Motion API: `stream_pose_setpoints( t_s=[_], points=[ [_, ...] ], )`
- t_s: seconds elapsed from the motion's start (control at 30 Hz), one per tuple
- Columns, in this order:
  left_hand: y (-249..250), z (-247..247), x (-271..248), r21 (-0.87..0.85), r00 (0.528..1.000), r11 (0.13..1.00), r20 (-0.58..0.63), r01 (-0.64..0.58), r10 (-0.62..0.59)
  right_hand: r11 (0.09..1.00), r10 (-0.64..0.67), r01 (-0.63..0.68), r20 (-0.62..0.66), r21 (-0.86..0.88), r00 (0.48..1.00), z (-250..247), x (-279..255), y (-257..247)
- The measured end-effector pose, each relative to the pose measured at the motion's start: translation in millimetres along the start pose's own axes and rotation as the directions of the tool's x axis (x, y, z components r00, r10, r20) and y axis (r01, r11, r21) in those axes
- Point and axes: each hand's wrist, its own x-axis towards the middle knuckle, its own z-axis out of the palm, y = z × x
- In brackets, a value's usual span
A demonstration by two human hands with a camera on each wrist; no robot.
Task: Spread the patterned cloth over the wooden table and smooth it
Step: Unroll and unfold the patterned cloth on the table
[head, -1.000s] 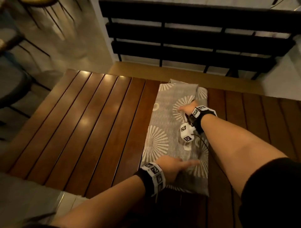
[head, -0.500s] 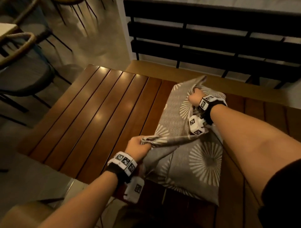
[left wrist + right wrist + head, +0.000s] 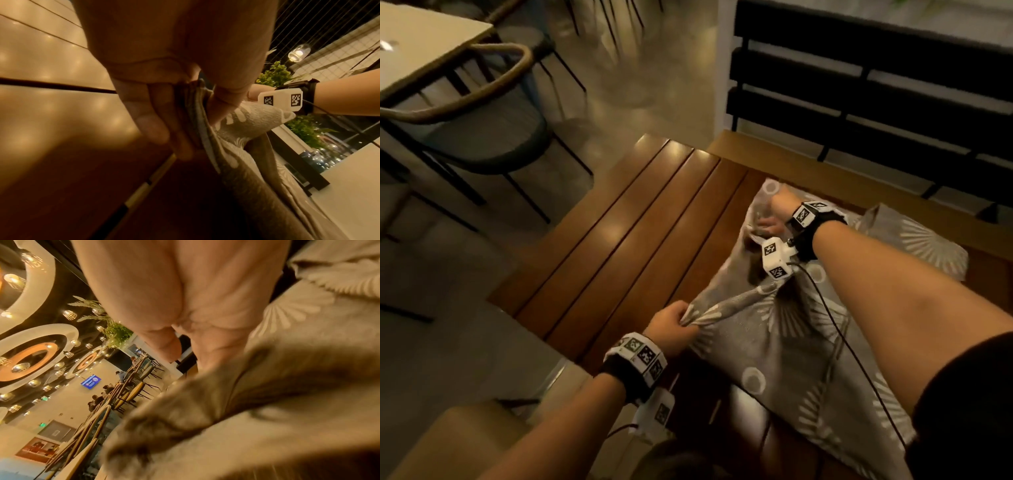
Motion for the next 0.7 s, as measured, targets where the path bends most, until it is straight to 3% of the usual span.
stream_pose_setpoints(
  t_s=[0.07, 0.17, 0.23, 0.3, 0.37, 0.4, 0.43, 0.5, 0.57, 0.63, 0.7],
  points=[
    [-12.7, -6.8, 0.4, -0.037, 0.992, 0.992, 0.03, 0.121, -0.12, 0.988, -0.013, 0.029, 0.104, -0.152, 0.994, 20.6, 8.6, 4.0],
    [-21.4, -18.0, 2.8, 0.008, 0.97, 0.976, 0.104, 0.218, -0.218, 0.925, -0.101, 0.124, 0.082, -0.358, 0.991, 33.0, 11.0, 4.4],
    [-18.1, -26.5, 8.6, 0.27, 0.988, 0.957, 0.086, 0.104, -0.131, 0.899, -0.129, 0.134, 0.04, -0.416, 0.991, 33.0, 9.2, 6.1],
    [-7.1, -26.4, 15.1, 0.536, 0.997, 0.841, 0.017, -0.076, 0.08, 0.831, -0.162, 0.183, 0.085, -0.525, 0.983, 23.2, 25.2, 11.6],
    [14.9, -15.2, 20.5, 0.63, 0.936, 0.715, 0.059, -0.304, 0.346, 0.873, -0.07, 0.087, 0.053, -0.48, 0.996, 10.7, 37.9, 16.5],
    [27.5, -6.0, 23.6, 0.625, 0.899, 0.67, 0.127, -0.401, 0.42, 0.939, -0.043, 0.042, 0.004, -0.34, 0.999, 7.5, 37.2, 13.0],
    [38.0, 4.0, 28.2, 0.601, 0.872, 0.648, 0.193, -0.467, 0.449, 0.95, -0.021, 0.013, -0.023, -0.311, 1.0, 4.1, 34.0, 10.6],
    [55.4, 22.1, 37.7, 0.523, 0.869, 0.696, 0.261, -0.493, 0.42, 0.964, 0.065, -0.071, -0.031, -0.255, 0.997, 0.7, 24.3, 2.3],
    [64.2, 30.1, 46.4, 0.453, 0.902, 0.78, 0.221, -0.432, 0.371, 0.947, 0.087, -0.082, 0.001, -0.31, 0.996, -2.2, 10.4, -4.7],
    [60.8, 30.6, 53.9, 0.377, 0.939, 0.861, 0.091, -0.34, 0.331, 0.92, 0.057, -0.043, 0.024, -0.389, 0.998, -4.6, 5.6, -3.4],
    [49.9, 23.8, 64.5, 0.187, 0.972, 0.964, -0.1, -0.19, 0.211, 0.888, 0.068, -0.033, 0.059, -0.458, 0.996, -5.3, 5.1, 3.8]
  ],
)
